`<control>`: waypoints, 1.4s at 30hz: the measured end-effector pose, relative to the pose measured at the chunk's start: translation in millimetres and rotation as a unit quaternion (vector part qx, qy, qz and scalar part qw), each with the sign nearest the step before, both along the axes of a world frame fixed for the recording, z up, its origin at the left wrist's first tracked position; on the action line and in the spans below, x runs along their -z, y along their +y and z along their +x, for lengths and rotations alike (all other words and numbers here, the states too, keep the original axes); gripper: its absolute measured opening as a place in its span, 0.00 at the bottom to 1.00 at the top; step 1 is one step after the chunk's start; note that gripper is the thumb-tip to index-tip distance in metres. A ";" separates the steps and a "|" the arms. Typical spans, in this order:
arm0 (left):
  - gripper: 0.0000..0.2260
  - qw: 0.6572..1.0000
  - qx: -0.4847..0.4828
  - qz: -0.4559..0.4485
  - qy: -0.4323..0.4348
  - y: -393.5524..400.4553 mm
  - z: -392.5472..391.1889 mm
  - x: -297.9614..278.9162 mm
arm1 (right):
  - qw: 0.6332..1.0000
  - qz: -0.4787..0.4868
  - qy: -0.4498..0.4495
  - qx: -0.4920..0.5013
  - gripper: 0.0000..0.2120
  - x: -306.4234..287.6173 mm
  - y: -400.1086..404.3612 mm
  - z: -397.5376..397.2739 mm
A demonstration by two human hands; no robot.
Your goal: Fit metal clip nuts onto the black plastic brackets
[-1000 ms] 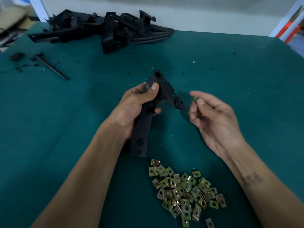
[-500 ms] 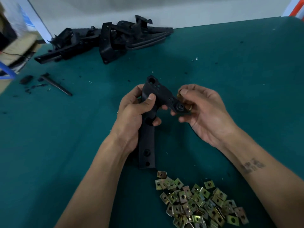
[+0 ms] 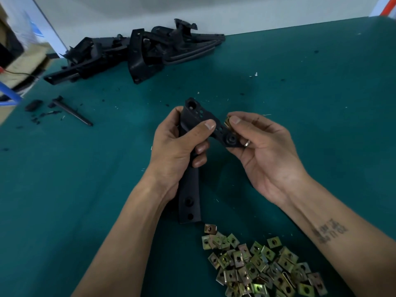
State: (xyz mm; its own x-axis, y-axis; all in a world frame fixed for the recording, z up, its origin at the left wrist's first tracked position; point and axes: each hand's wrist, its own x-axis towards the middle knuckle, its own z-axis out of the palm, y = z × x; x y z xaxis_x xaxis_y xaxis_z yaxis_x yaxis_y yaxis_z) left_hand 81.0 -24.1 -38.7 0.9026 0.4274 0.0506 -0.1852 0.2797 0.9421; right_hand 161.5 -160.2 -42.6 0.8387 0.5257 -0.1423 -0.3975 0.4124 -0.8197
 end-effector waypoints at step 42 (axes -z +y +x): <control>0.08 0.994 0.108 -0.009 0.013 4.7 -2.0 7.3 | 0.911 -0.271 -0.255 -0.176 0.07 -13.6 -60.7 6.0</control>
